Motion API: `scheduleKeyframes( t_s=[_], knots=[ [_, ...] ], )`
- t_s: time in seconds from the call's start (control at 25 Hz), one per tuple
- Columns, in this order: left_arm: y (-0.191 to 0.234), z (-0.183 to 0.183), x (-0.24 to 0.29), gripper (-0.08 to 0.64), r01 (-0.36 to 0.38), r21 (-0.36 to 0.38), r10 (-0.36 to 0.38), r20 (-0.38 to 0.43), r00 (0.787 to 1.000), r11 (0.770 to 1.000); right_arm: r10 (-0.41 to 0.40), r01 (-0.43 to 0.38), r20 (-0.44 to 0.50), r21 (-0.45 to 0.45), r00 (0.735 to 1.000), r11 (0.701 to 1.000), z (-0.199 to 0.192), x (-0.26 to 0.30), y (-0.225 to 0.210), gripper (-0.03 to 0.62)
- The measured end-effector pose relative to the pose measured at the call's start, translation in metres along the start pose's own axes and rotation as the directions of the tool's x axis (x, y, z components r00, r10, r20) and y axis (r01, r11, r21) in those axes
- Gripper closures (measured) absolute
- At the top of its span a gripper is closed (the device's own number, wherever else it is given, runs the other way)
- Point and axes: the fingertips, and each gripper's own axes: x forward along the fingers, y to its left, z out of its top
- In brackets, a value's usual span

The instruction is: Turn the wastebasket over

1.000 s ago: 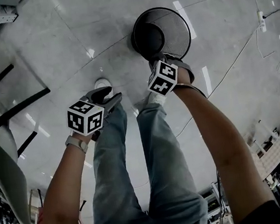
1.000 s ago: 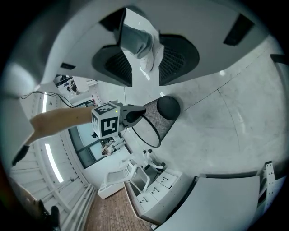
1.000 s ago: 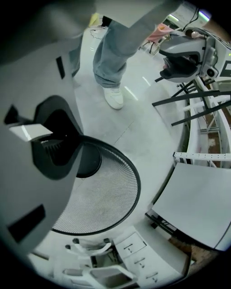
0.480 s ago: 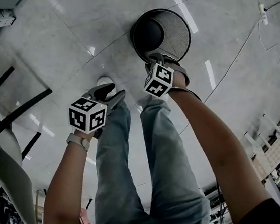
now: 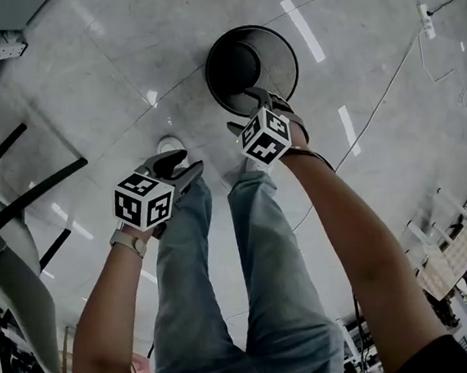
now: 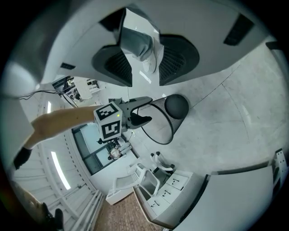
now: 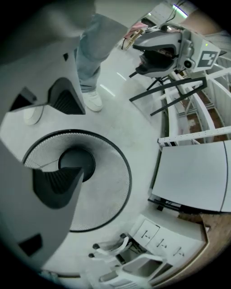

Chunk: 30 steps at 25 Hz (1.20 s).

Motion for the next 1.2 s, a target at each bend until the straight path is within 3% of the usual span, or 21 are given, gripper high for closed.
scheduleKeyframes(
  t_s=[0.12,0.24,0.32,0.4,0.44,0.6,0.76,0.88,1.0,1.12,1.2],
  knots=[
    [-0.016,0.020,-0.005,0.371,-0.009,0.032,0.008,0.012,1.000,0.999,-0.030,0.017,0.115,0.115,0.993,0.993,0.016,-0.036,-0.016,0.235],
    [-0.044,0.041,-0.016,0.371,-0.005,0.073,0.003,0.024,1.000,0.997,-0.084,0.010,0.242,0.290,0.967,0.957,0.032,-0.085,-0.029,0.270],
    [-0.067,0.059,-0.027,0.376,0.000,0.103,-0.005,0.050,0.999,0.995,-0.124,-0.015,0.322,0.398,0.939,0.917,0.040,-0.124,-0.035,0.376],
    [-0.098,0.079,-0.039,0.429,0.016,0.128,-0.027,0.082,0.996,0.992,-0.158,-0.054,0.391,0.479,0.907,0.876,0.043,-0.168,-0.038,0.517],
    [-0.115,0.091,-0.045,0.458,0.021,0.140,-0.035,0.101,0.994,0.990,-0.173,-0.070,0.418,0.505,0.892,0.860,0.044,-0.191,-0.040,0.556],
    [-0.175,0.145,-0.076,0.537,0.012,0.192,-0.050,0.196,0.979,0.981,-0.227,-0.104,0.522,0.530,0.822,0.842,0.057,-0.276,-0.046,0.581],
    [-0.241,0.173,-0.116,0.546,0.054,0.281,-0.126,0.246,0.961,0.958,-0.276,-0.159,0.612,0.559,0.741,0.814,0.072,-0.359,-0.032,0.583],
    [-0.290,0.192,-0.145,0.546,0.043,0.321,-0.142,0.292,0.946,0.946,-0.317,-0.182,0.656,0.575,0.685,0.798,0.079,-0.424,-0.020,0.583],
    [-0.339,0.214,-0.173,0.548,0.031,0.338,-0.158,0.354,0.922,0.941,-0.346,-0.185,0.701,0.562,0.623,0.806,0.091,-0.491,-0.010,0.583],
    [-0.382,0.236,-0.199,0.546,0.002,0.391,-0.172,0.399,0.900,0.920,-0.362,-0.182,0.747,0.536,0.558,0.824,0.106,-0.551,-0.004,0.583],
    [-0.406,0.248,-0.215,0.546,-0.014,0.419,-0.182,0.424,0.887,0.908,-0.367,-0.168,0.764,0.520,0.531,0.838,0.115,-0.583,0.001,0.583]
  ],
)
